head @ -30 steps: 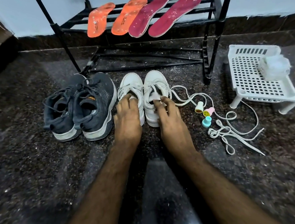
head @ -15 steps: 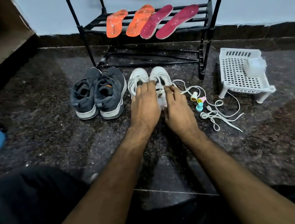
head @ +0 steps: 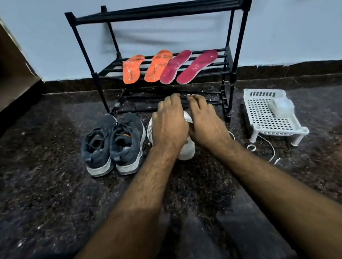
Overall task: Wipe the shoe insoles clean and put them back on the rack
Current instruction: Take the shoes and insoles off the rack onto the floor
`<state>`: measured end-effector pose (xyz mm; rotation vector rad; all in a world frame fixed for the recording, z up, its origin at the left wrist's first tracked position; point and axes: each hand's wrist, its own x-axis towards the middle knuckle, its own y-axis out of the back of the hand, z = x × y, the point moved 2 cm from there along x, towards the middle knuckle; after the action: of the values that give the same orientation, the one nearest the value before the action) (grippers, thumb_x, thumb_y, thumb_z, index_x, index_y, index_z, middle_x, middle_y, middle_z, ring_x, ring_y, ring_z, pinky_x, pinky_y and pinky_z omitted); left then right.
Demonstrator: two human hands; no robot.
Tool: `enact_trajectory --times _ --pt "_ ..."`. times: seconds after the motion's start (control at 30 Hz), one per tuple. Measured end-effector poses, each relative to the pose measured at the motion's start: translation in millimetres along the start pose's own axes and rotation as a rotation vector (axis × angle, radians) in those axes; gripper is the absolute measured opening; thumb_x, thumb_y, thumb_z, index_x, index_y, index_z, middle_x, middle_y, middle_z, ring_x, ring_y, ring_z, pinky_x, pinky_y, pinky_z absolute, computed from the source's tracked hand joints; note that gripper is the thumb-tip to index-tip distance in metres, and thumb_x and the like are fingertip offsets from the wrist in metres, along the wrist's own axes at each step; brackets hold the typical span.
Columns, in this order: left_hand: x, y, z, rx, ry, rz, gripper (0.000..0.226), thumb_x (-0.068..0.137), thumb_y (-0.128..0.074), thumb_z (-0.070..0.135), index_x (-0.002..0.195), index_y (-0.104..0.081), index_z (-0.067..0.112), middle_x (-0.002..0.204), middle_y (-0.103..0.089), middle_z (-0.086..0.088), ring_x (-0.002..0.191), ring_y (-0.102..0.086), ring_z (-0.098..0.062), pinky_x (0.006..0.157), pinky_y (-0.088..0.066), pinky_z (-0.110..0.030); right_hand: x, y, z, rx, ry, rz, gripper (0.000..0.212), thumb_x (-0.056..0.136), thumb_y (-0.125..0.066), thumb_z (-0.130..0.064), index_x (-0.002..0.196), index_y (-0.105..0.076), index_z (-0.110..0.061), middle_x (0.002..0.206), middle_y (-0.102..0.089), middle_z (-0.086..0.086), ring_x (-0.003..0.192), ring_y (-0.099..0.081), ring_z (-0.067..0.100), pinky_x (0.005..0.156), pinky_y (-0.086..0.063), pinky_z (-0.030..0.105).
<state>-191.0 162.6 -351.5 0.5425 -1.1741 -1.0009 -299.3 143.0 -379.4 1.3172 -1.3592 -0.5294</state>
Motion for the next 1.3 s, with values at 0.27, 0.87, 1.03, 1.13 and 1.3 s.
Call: enact_trajectory --times 0.27,0.87,1.03,1.13,1.3 --pt "76 -61 -31 -0.527 0.222 -0.020 0.057 0.093 -0.061 0.014 0.146 -0.042 0.028 0.125 -0.057 -0.009 0.112 -0.058 -0.027 0.095 -0.050 -0.041 88 -31 48 0.233 -0.227 -0.072 0.077 0.090 -0.065 -0.024 0.154 -0.022 -0.030 0.136 -0.034 0.018 0.113 -0.056 0.041 0.099 -0.049 0.049" --pt "153 -118 -59 -1.369 0.834 0.108 0.022 0.090 -0.063 -0.008 0.087 -0.057 0.013 0.079 -0.066 -0.007 0.058 -0.066 -0.011 0.045 -0.045 -0.016 146 -77 69 0.776 -0.448 0.388 0.017 0.091 -0.064 -0.038 0.100 -0.072 -0.026 0.090 -0.073 -0.010 0.088 -0.067 0.008 0.088 -0.056 0.038" --pt "90 -91 -49 -1.490 0.875 0.026 0.070 0.086 -0.065 -0.014 0.134 -0.034 0.027 0.112 -0.066 -0.019 0.076 -0.073 -0.021 0.054 -0.055 -0.021 102 -56 51 0.895 -0.502 0.398 0.017 0.093 -0.063 -0.015 0.102 -0.068 -0.029 0.101 -0.070 -0.013 0.097 -0.066 0.005 0.094 -0.056 0.038" --pt "47 -65 -45 -1.493 0.900 0.000 0.062 0.089 -0.062 -0.013 0.138 -0.043 0.021 0.115 -0.069 -0.018 0.073 -0.074 -0.017 0.054 -0.054 -0.021 58 -33 27 0.894 -0.473 0.367 0.021 0.093 -0.063 -0.014 0.105 -0.067 -0.030 0.105 -0.069 -0.016 0.099 -0.065 0.002 0.095 -0.055 0.036" --pt "-36 -15 -34 -1.476 0.865 0.001 0.057 0.091 -0.054 -0.019 0.132 -0.045 0.019 0.116 -0.067 -0.011 0.077 -0.069 -0.018 0.052 -0.054 -0.021 -21 -7 -14 0.891 -0.407 0.283 0.026 0.092 -0.063 -0.010 0.106 -0.066 -0.031 0.105 -0.068 -0.018 0.098 -0.064 0.000 0.096 -0.054 0.036"
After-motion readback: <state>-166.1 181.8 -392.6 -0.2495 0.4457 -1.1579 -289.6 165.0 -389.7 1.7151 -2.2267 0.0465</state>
